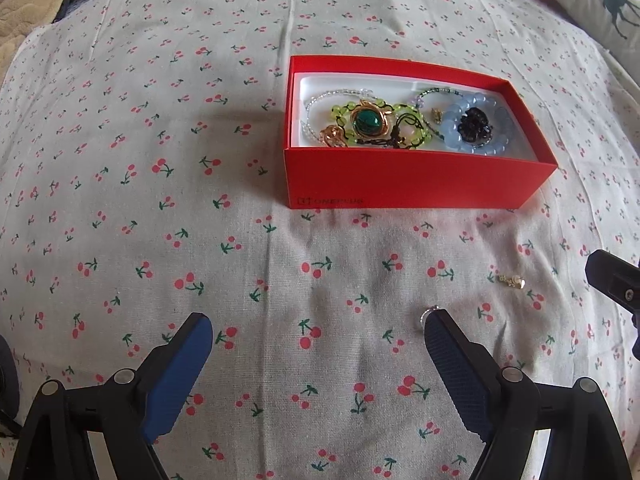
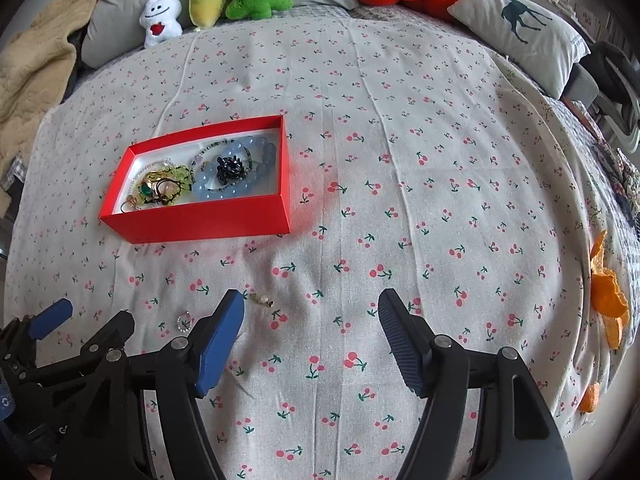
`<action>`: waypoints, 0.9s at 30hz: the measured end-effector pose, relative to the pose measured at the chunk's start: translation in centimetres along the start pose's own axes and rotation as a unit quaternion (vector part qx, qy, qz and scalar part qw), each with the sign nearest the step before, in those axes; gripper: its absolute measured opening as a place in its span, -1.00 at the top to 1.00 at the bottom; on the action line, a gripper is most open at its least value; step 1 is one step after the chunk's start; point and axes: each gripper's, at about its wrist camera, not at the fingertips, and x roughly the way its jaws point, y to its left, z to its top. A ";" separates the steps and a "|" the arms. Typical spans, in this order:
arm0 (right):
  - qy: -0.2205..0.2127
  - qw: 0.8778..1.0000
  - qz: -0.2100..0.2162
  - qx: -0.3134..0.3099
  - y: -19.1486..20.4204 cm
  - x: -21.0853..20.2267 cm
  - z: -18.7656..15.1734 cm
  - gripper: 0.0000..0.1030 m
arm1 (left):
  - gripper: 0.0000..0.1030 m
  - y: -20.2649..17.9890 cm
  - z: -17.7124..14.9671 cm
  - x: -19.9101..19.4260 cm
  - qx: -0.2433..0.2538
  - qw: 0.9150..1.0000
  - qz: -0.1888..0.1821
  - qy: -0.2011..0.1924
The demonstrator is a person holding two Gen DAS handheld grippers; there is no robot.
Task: Organize jewelry
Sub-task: 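Grasp the small silver pearl ring with the left tool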
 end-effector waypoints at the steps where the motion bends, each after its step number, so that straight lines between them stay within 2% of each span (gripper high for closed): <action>1: 0.003 1.000 -0.004 -0.001 -0.1 0.1 -0.1 -0.42 | -0.74 0.1 0.0 0.2 -0.004 1.000 -0.008 0.004; 5: 0.018 1.000 -0.005 -0.001 -0.3 0.9 -0.4 -0.42 | -0.68 0.4 -0.2 1.1 -0.032 0.998 -0.050 0.027; 8: 0.025 1.000 -0.001 -0.003 -0.3 1.4 -0.6 -0.42 | -0.52 0.0 -0.3 1.7 -0.039 0.996 -0.076 0.035; 12: 0.028 1.000 -0.001 -0.001 -0.7 1.6 -0.7 -0.42 | -0.04 -1.0 -0.4 2.7 -0.040 0.992 -0.105 0.052; 13: 0.029 1.000 -0.001 0.000 -0.8 1.7 -0.7 -0.42 | 0.04 -1.3 -0.5 3.0 -0.040 0.992 -0.110 0.057; 21: 0.031 0.999 0.010 0.004 -1.4 2.0 -0.7 -0.42 | 0.36 -2.4 -0.2 4.2 -0.040 0.990 -0.120 0.066; 23: 0.031 0.999 0.009 0.004 -1.5 2.1 -0.7 -0.42 | 0.39 -2.5 -0.1 4.5 -0.038 0.989 -0.129 0.067; 27: 0.032 0.999 0.009 0.008 -1.5 2.3 -0.7 -0.42 | 0.60 -2.7 0.2 5.2 -0.041 0.986 -0.145 0.075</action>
